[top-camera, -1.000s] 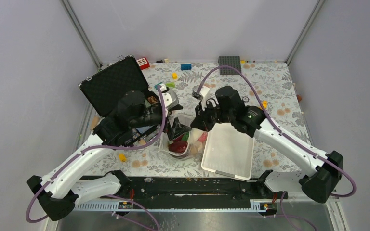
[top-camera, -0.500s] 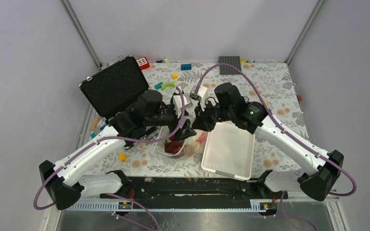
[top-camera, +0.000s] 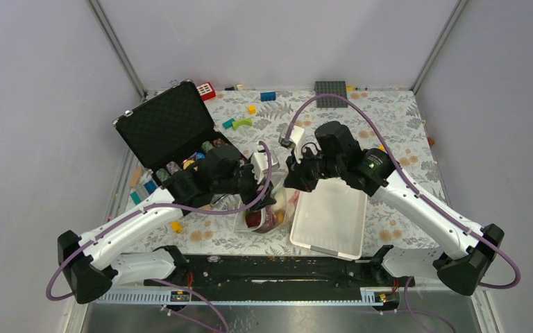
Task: Place the food in the zip-top bag and seal the zipper
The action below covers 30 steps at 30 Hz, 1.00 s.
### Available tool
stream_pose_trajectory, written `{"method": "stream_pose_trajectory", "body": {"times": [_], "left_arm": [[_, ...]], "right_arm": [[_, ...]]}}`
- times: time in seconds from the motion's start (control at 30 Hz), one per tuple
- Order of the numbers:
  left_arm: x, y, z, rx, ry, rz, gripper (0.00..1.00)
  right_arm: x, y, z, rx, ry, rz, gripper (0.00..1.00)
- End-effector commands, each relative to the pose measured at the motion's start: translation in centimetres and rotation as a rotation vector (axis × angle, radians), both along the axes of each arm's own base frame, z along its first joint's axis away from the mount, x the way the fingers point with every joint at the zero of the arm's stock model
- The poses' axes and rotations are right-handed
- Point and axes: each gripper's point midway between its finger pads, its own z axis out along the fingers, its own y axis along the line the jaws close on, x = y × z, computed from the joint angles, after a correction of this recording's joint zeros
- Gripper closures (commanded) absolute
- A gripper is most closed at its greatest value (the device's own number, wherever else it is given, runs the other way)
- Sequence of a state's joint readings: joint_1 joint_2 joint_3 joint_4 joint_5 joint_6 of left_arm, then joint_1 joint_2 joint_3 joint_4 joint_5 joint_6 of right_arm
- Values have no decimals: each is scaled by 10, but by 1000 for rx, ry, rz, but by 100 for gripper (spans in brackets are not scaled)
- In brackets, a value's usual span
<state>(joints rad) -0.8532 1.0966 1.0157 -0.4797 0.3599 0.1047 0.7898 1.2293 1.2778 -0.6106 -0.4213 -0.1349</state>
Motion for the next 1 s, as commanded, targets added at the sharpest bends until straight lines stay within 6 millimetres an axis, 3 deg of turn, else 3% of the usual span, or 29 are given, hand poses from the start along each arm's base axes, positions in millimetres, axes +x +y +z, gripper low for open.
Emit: {"method": "stream_pose_trajectory", "body": {"times": [0.0, 0.13, 0.23, 0.3, 0.4, 0.5, 0.57, 0.7, 0.97], "left_arm": [[4, 0, -4, 10, 1, 45, 45], [5, 2, 3, 0, -11, 57, 71], [-2, 1, 9, -23, -19, 20, 100], [-9, 0, 10, -35, -15, -17, 100], [-21, -4, 13, -60, -14, -100, 100], [-32, -5, 17, -90, -27, -162, 100], [-39, -2, 19, -105, -42, -198, 100], [-48, 1, 23, -139, -72, -234, 100], [-45, 8, 18, -119, -85, -204, 100]], "right_arm": [[9, -2, 28, 46, -79, -28, 87], [9, -7, 22, 14, -125, 4, 83], [-1, -8, 20, 32, -200, 122, 71], [-5, -7, 19, 64, -241, 197, 62], [-8, -4, 18, 130, -340, 294, 41], [5, -3, 11, 207, -425, 291, 35], [2, -7, -3, 256, -425, 349, 31], [2, 0, -14, 324, -458, 405, 31], [-17, 9, 5, 455, -488, 518, 37]]}}
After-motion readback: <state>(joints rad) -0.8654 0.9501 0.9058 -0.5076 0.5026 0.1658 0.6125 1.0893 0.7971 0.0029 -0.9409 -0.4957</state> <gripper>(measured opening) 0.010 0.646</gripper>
